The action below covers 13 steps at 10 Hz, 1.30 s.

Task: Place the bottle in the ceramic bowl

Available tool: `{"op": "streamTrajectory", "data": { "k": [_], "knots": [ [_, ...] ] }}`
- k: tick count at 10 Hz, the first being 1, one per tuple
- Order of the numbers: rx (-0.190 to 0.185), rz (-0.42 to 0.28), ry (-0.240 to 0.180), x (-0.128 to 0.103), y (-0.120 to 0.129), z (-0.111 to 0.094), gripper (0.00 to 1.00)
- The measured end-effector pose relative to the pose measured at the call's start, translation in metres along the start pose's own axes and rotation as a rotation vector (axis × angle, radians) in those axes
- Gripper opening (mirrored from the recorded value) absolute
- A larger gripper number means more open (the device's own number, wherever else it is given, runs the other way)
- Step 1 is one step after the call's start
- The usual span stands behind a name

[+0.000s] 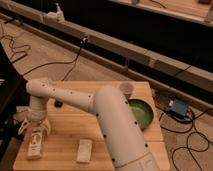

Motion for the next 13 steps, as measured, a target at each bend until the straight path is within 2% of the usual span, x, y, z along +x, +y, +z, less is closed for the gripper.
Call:
{"op": "streamTrajectory", "data": {
  "k": [2,3,5,6,9,10,13],
  "knots": [
    [0.002,0.002,-0.035,0.003,0.000,0.016,0.76],
    [0.004,0.009,-0.044,0.005,0.002,0.020,0.70],
    [0.006,0.035,-0.048,0.009,0.008,0.024,0.48],
    [0.010,0.043,-0.044,0.010,0.009,0.023,0.41],
    [0.026,0.075,-0.012,0.012,0.016,0.018,0.09],
    [0.032,0.087,0.002,0.012,0.019,0.015,0.03],
    [0.083,0.163,0.099,0.010,0.032,-0.012,0.00]
  ]
}}
